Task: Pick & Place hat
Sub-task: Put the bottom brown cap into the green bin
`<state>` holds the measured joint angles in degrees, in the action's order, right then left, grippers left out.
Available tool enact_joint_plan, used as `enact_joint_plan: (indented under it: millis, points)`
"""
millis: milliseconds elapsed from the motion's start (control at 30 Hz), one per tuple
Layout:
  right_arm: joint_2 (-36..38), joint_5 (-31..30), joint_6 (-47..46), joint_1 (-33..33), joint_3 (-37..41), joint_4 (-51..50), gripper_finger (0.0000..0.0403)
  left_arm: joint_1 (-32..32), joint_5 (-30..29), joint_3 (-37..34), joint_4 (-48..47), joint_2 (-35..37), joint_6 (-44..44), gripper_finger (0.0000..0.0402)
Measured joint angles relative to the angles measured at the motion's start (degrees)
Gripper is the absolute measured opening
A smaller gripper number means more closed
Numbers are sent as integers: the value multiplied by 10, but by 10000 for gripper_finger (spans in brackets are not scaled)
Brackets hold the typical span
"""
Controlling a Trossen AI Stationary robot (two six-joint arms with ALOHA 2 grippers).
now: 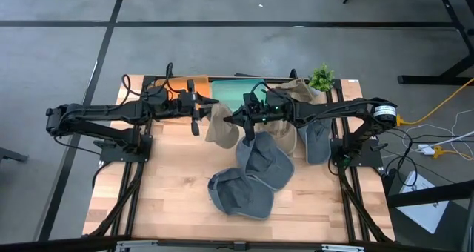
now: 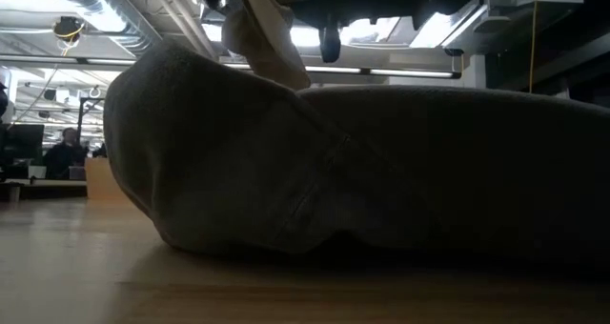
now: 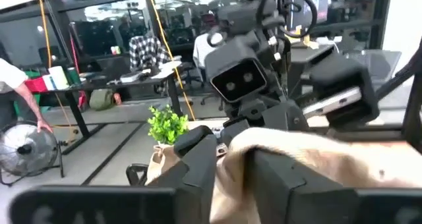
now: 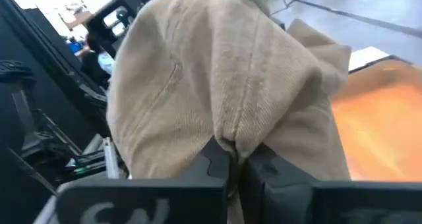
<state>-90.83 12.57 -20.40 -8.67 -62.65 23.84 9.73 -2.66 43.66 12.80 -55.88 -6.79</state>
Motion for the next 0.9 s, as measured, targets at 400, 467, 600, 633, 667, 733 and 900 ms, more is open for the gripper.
enact_joint_plan:
  millis: [400,467,600,633,667,733,900]
  points:
    - [58,-74,161,-31,0,-101,11,0,-52,0,-9,46,90,174]
    - [60,-79,194,-38,0,-101,12,0,-52,0,-17,47,107,175]
    - [60,-96,263,-52,0,-102,12,0,-52,0,-27,48,155,169]
    - [60,-102,282,-55,0,-102,12,0,-52,0,-29,48,169,167]
    - [60,-108,299,-58,0,-104,12,0,-52,0,-31,48,181,166]
    - [60,-119,332,-65,0,-114,12,0,-52,0,-39,48,203,162]
    - [54,-136,363,-92,0,-131,12,0,-52,0,-76,48,250,155]
